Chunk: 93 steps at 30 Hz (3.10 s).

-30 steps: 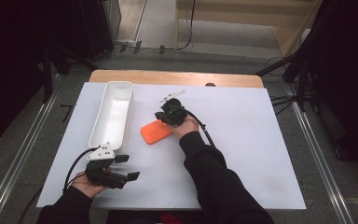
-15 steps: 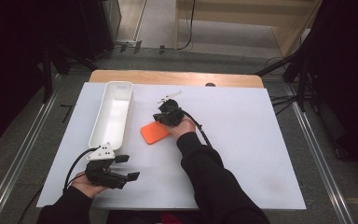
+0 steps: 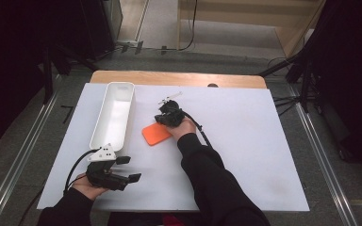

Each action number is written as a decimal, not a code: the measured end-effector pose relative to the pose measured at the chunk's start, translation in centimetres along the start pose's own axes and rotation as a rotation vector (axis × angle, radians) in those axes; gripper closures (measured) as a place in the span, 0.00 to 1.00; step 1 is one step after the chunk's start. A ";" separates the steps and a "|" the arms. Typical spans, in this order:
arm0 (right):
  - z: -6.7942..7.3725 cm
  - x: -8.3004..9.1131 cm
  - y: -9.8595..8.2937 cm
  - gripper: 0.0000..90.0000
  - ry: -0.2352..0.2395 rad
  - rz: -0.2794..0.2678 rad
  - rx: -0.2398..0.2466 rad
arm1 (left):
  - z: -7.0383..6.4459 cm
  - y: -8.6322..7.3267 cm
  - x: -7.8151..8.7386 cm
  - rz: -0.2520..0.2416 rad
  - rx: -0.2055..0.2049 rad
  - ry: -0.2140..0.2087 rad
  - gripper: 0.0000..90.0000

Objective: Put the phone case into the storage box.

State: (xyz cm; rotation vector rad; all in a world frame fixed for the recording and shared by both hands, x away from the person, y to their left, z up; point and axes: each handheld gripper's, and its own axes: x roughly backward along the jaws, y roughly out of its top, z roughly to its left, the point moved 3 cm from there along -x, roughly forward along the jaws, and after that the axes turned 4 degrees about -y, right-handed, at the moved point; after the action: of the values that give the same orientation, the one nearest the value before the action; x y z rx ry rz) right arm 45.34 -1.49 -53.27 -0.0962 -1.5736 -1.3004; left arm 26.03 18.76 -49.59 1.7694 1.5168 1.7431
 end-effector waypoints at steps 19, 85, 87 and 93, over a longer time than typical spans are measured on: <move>0.0 0.9 -0.7 0.98 0.014 0.034 0.018 | 0.0 -0.1 0.1 -0.002 0.004 0.005 0.22; 0.4 7.0 -7.6 0.86 0.086 0.027 0.015 | 0.1 -0.2 -0.2 0.014 0.007 0.006 0.22; 0.3 7.4 -7.4 0.80 0.092 0.016 0.001 | 0.1 -0.1 -0.3 0.017 0.006 0.005 0.22; -0.1 9.1 -6.9 0.62 0.096 0.012 -0.010 | 0.1 -0.1 -0.1 0.010 0.004 -0.001 0.22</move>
State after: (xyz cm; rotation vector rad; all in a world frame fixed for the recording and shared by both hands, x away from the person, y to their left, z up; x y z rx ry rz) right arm 37.03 -9.03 -51.28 -0.0479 -1.4831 -1.2852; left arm 26.03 18.76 -49.78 1.7829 1.5147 1.7454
